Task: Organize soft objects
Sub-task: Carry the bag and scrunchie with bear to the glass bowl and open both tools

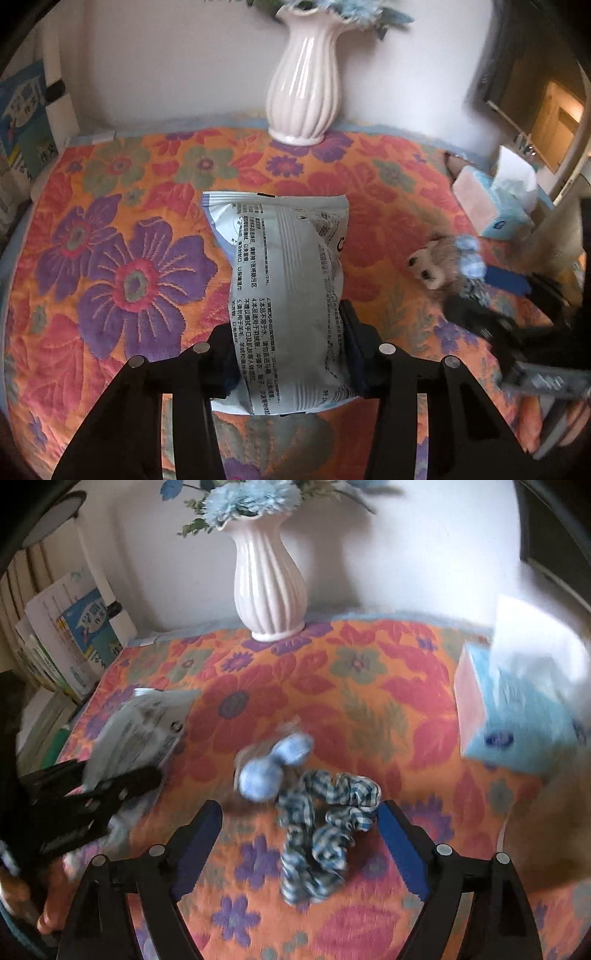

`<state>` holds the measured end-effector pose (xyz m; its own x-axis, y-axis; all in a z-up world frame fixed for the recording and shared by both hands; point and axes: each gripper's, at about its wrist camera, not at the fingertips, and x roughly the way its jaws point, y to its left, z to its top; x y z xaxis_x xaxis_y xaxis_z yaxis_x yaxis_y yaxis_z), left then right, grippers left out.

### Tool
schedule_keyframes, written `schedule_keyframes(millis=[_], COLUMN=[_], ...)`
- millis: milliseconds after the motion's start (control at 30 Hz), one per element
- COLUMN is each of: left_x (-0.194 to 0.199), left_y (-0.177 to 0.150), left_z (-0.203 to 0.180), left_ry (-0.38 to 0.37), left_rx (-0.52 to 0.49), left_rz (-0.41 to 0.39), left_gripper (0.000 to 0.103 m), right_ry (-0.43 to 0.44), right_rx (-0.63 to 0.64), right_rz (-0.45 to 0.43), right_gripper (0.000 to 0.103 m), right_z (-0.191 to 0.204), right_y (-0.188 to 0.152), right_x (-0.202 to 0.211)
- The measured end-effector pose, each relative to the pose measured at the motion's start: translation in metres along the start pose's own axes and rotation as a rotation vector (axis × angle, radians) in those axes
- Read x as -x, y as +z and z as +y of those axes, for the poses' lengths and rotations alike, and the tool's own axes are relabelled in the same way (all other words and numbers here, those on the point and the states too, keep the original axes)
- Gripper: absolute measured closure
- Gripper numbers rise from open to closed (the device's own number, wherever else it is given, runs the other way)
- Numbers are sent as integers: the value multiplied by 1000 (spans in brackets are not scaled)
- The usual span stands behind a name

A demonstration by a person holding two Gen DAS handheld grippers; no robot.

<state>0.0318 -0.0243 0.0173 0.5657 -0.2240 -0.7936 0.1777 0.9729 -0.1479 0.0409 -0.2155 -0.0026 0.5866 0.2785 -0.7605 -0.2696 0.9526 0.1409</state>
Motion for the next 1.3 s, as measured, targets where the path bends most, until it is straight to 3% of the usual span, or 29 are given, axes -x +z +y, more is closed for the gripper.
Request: schedule_keyframes(millis=[33,67,133,200,267,567,833,1067,1300], left_x=[5,10,19,26,31,56,96,116,114], left_y=[-2,-3,-6,-9,-13,-34,-48,-63,-61], left_z=[-2,-5,-5,-8,-10,-25,-75,-146,-239], left_ry=[2,2,-18,-18,-13,-47,-108,-231,-318], left_rx=[-8,-14,-13,-14,-11,-12,-112,-249,-409], left_rz=[-13,-29,-39,-47,-51,-56,-113,-133,-138], left_gripper=[60,60,60,60,60,60,60,60,60], right_ry=[-3,-4,17,25,21,73,95,48,-50], right_rx=[11,15,-3,-10,-9,-44,-124,-268,-409], right_rz=[-7,-7,16,12,16,-35,-66,-88,-220], right_gripper=[19,30,64,68,82,83,83,83,83], right_z=[1,2,0,-2,-2,2,-23,-88,-165], right_y=[2,3,1,-4,-11,-48,-75,-102,-117], right_x=[-2,-4,-9,-7,-2,56,115,162,226])
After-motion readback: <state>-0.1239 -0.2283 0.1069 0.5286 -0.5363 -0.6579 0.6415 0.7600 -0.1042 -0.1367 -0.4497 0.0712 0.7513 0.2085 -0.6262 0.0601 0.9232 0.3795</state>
